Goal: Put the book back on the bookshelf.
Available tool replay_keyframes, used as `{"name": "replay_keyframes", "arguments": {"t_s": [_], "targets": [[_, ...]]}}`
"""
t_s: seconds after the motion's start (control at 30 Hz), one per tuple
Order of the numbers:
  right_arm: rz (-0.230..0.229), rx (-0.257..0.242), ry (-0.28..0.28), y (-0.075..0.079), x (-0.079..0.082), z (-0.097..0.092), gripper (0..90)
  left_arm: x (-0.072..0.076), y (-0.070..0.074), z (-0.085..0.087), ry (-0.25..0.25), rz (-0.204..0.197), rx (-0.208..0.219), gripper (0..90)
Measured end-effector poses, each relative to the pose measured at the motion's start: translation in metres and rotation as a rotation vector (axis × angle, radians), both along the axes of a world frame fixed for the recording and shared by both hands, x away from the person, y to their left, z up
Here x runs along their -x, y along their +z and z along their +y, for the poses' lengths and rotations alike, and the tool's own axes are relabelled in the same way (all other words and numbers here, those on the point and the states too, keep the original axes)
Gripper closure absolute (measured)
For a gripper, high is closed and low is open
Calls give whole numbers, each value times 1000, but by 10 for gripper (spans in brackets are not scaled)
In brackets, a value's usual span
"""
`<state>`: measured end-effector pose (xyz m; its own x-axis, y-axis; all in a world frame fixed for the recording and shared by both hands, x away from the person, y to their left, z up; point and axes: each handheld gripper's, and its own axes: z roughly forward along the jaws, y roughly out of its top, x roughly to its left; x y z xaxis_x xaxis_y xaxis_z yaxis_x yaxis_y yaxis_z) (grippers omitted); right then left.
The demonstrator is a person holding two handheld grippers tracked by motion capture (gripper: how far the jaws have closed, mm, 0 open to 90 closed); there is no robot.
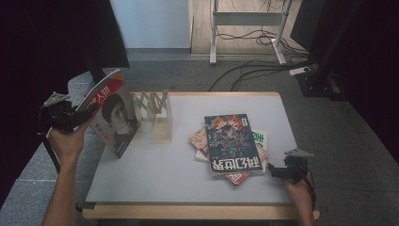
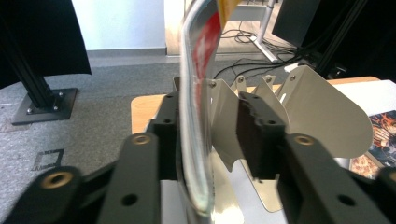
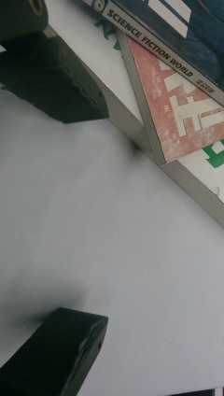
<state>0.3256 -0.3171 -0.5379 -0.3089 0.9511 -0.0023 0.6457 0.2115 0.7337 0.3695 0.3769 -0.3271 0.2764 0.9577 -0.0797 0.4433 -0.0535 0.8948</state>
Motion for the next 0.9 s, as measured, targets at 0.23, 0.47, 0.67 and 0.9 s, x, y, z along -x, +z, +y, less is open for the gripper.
{"name": "replay_keyframes", "arguments": {"t_s": [0.23, 0.47, 0.67, 0.9], "targets": [[-1, 0, 0, 0, 0, 0, 29, 5, -2, 0, -49, -2, -23, 401], [-1, 0, 1, 0, 0, 0, 31, 12, -6, 0, -85, -7, -11, 214], [-2, 1, 2, 0, 0, 0, 32, 19, -10, 0, -115, -5, -4, 132], [-2, 1, 3, 0, 0, 0, 33, 31, -17, 0, -145, 12, -6, 45]]}}
